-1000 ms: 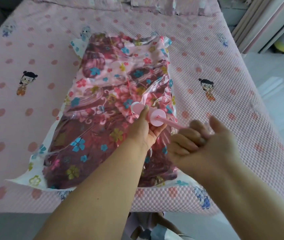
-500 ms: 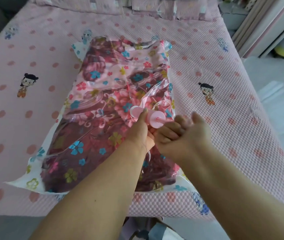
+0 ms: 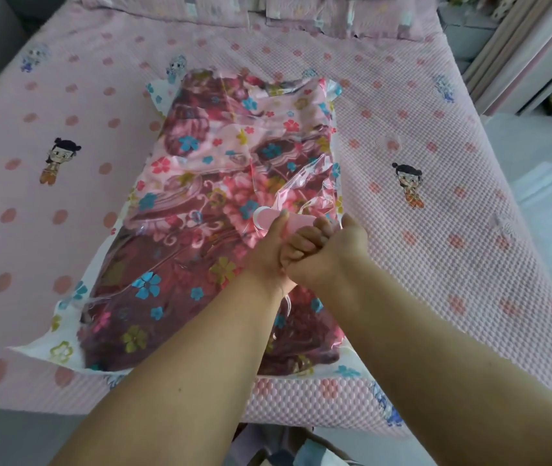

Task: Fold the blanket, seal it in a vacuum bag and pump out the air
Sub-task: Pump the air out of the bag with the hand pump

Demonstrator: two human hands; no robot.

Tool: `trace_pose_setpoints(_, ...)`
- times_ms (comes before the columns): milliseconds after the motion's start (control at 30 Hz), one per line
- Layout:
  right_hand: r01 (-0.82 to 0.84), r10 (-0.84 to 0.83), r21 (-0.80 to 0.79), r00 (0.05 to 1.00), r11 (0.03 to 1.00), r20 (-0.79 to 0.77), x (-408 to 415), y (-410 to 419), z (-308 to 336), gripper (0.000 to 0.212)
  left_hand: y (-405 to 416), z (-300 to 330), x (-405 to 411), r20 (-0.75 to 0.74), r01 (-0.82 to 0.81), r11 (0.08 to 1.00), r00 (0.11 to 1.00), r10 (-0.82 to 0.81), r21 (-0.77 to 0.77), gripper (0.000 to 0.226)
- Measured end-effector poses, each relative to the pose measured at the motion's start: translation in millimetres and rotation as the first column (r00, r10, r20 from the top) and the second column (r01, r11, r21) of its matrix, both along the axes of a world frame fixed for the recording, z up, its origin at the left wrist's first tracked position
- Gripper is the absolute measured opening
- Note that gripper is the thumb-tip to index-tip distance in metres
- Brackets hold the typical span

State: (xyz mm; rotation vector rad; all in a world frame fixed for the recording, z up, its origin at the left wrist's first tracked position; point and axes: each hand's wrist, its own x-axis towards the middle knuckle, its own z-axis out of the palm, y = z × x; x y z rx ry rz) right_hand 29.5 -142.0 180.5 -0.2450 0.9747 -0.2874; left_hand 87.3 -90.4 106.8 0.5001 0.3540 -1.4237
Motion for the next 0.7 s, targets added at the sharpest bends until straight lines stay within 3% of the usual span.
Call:
trace_pose_setpoints(67, -0.069, 0.072, -0.086, 0.997, 0.994, 0.032, -7, 0, 1, 0.057, -3, 3, 5, 0.033, 0.010, 0.999, 0.999, -0.012, 0.046, 0.070)
trace_pose_setpoints(133, -0.150, 0.153, -0.033, 0.982, 0.988, 0.112, -44, 2, 12, 0.059, -9, -10, 4, 0.200, -0.162, 0.941, 0.974, 0.104, 0.298, 0.053)
trace_pose_setpoints(200, -0.213, 0.215, -0.028, 0.960, 0.977, 0.181, -79, 5, 22, 0.056, -7, -15, 3, 0.278, -0.297, 0.881, 0.940, 0.201, 0.368, 0.036)
trace_pose_setpoints(267, -0.155, 0.165, -0.063, 0.963, 0.986, 0.215, -86, 3, 24, 0.053, -8, -17, 3, 0.241, -0.304, 0.878, 0.944, 0.226, 0.368, 0.035)
trace_pose_setpoints(367, -0.038, 0.030, 0.053, 0.990, 0.998, 0.139, -52, -1, 16, 0.060, -12, -13, 2, 0.179, -0.252, 0.901, 0.963, 0.199, 0.353, 0.052)
trace_pose_setpoints(500, -0.042, 0.045, 0.045, 0.997, 0.998, -0.069, -1, -1, -1, 0.059, -5, -5, 1, -0.136, -0.086, 0.988, 0.985, 0.104, 0.130, 0.068)
trace_pose_setpoints(533, -0.067, 0.068, 0.028, 0.997, 0.997, -0.037, -7, 0, -3, 0.060, -5, -4, 2, -0.091, -0.096, 0.984, 0.990, 0.110, 0.152, 0.067)
trace_pose_setpoints(600, -0.082, 0.072, 0.098, 0.992, 0.992, 0.103, -38, 3, 3, 0.061, -7, -10, 2, 0.212, -0.161, 0.924, 0.973, 0.090, 0.348, 0.060)
trace_pose_setpoints(633, -0.099, 0.082, 0.114, 0.987, 0.989, 0.140, -55, 2, 6, 0.061, -7, -11, 0, 0.292, -0.210, 0.887, 0.952, 0.091, 0.411, 0.054)
trace_pose_setpoints(700, -0.104, 0.082, 0.111, 0.979, 0.988, 0.184, -81, 4, 20, 0.062, -6, -13, -2, 0.318, -0.275, 0.872, 0.936, 0.147, 0.406, 0.043)
